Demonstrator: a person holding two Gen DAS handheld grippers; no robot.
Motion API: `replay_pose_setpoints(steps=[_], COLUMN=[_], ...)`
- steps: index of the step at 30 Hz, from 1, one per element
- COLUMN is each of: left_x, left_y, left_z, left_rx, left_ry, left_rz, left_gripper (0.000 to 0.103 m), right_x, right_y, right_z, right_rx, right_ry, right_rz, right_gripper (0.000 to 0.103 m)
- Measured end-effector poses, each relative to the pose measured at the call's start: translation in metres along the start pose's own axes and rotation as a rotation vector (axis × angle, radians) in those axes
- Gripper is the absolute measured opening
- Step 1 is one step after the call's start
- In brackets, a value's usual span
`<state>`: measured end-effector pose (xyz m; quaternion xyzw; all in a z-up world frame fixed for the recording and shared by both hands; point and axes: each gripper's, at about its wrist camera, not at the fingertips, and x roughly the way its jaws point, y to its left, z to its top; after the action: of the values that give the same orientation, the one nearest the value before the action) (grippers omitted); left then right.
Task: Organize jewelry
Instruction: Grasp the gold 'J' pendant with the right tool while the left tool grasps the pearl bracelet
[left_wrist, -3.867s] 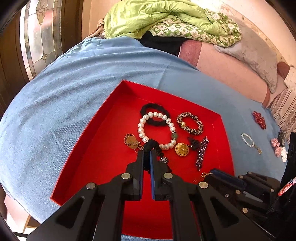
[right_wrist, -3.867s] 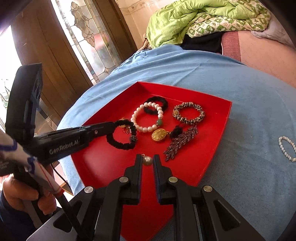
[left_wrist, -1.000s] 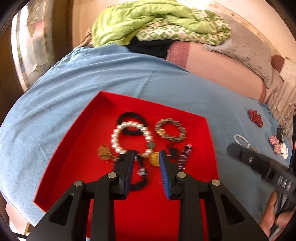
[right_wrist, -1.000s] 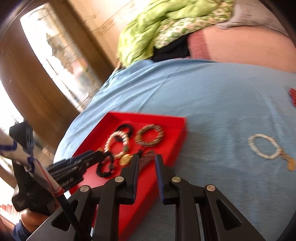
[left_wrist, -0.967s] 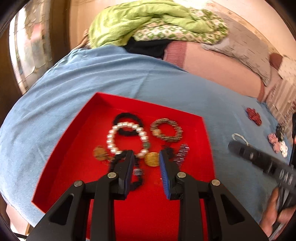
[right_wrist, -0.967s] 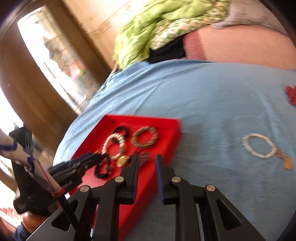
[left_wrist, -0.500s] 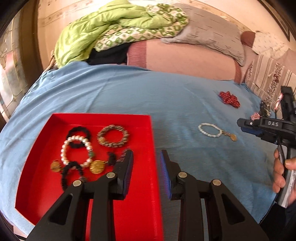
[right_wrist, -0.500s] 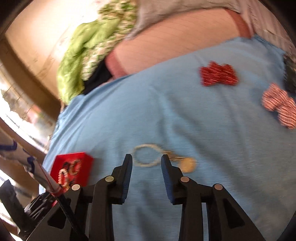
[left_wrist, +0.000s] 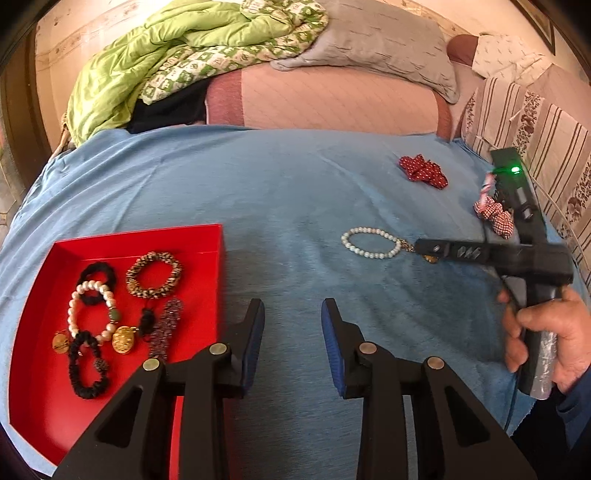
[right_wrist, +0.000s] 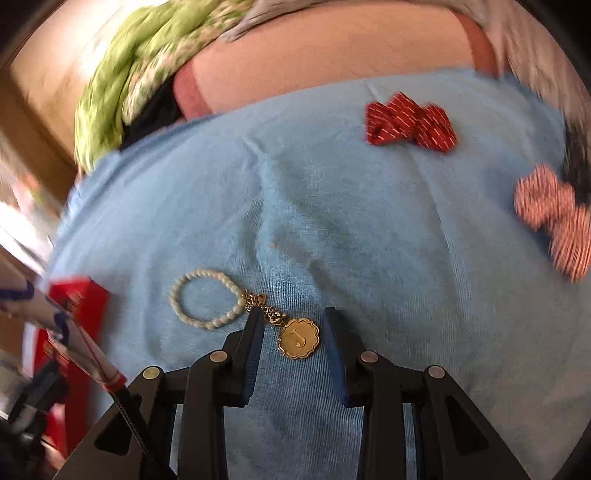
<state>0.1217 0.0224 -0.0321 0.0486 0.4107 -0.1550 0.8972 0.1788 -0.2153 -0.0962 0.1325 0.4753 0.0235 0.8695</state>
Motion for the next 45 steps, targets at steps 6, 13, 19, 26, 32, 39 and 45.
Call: replay_pose_setpoints(steps=[6, 13, 19, 26, 32, 39, 45], left_x=[0.007, 0.042, 0.089, 0.127, 0.119, 0.073, 0.036], left_y=[-0.005, -0.024, -0.041, -0.05, -0.06, -0.054, -0.039], left_z=[0.009, 0.031, 0.05, 0.06, 0.056, 0.067, 0.067], left_rx=[-0.03, -0.065, -0.07, -0.027, 0.09, 0.056, 0.024], left_ry=[0.004, 0.082, 0.139, 0.157, 0.104, -0.036, -0.112], left_rz=[-0.035, -0.133, -0.131, -0.052, 0.025, -0.036, -0.045], left_gripper=[0.032, 0.033, 0.033, 0.026, 0.005, 0.005, 0.005], right_x=[0.006, -0.017, -0.046, -0.05, -0.053, -0.069, -0.08], right_y=[0.022, -0.001, -0.01, -0.011, -0.011, -0.01, -0.003], right_z=[-0.007, -0.001, 0.008, 0.015, 0.018, 0.016, 0.013], right_rx=[-0.202, -0.046, 0.043, 0.1, 0.103, 0.096, 0.072], right_ry=[0.008, -0.035, -0.149, -0.17, -0.19, -0.242, -0.273], right_rz=[-0.132, -0.023, 0.098, 0.17, 0.182, 0.207, 0.242], right_gripper=[0.027, 0.026, 0.026, 0.027, 0.027, 0.027, 0.027])
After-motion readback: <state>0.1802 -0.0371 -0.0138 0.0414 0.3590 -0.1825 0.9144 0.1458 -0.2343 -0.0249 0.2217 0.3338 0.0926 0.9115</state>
